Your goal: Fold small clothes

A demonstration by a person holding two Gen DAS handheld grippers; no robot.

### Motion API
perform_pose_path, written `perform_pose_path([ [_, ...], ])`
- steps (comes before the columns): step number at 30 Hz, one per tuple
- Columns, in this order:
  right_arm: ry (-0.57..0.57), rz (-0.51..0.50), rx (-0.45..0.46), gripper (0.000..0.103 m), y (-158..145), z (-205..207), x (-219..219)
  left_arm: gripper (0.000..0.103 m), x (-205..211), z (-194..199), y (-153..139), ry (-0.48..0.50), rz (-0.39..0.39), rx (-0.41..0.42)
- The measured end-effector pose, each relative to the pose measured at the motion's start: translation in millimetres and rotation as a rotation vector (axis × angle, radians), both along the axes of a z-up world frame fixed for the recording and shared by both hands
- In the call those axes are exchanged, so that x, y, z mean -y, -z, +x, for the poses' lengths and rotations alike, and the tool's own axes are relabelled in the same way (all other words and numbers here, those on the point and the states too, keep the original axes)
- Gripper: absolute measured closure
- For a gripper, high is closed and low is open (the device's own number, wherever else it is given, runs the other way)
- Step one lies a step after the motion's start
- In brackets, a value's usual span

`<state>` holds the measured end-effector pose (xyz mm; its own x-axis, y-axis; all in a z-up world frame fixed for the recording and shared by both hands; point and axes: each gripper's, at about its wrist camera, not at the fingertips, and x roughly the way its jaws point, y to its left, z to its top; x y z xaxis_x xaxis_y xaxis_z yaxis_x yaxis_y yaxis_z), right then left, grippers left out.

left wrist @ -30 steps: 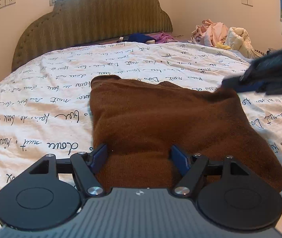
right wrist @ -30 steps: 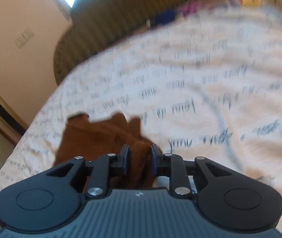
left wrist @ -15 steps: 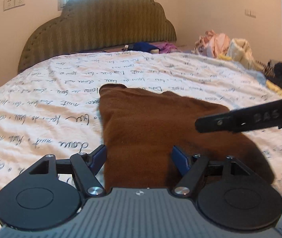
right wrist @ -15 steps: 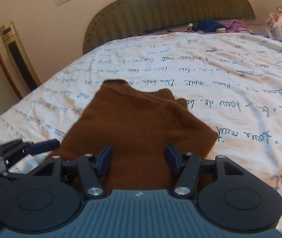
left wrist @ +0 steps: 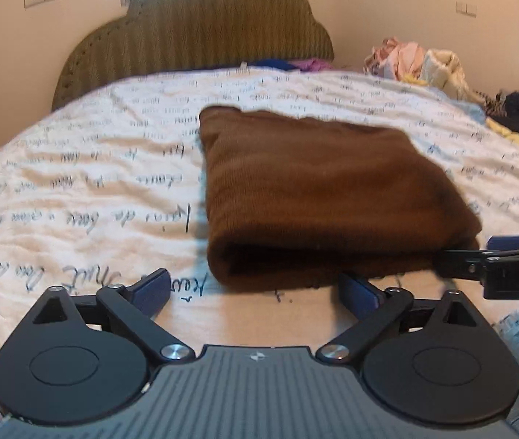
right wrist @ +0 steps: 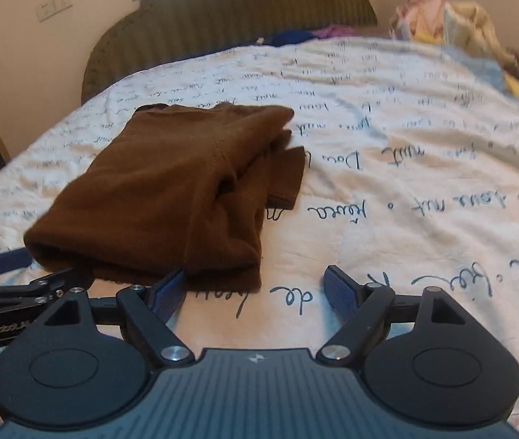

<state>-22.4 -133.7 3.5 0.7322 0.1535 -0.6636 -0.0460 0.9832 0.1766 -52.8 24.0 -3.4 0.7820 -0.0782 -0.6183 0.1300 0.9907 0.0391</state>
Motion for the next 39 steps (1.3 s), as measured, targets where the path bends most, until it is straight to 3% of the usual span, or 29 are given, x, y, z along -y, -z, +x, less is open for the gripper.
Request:
perform_pose_path([
  [4,0.037,-0.068,-0.014,0.016,-1,-10,-11,0.002,-11,-2,1,-0.015,-0.055,-0.002],
  [8,0.02,-0.089,-0.009,0.0,12,-11,-18,0.0,-10,2,2,-0.016,-0.053,-0.029],
  [11,0.028,-0.121,0.012,0.0,14,-12,-24,0.0,-2,3,3,-0.015,-0.007,-0.031],
  [26,0.034,-0.073,0.032,0.0,16,-16,-18,0.0,2,1,4,-0.029,0.025,-0.028],
  [39,0.035,-0.087,0.032,0.0,16,-16,-19,0.0,1,0,3,-0.028,0.008,-0.03],
])
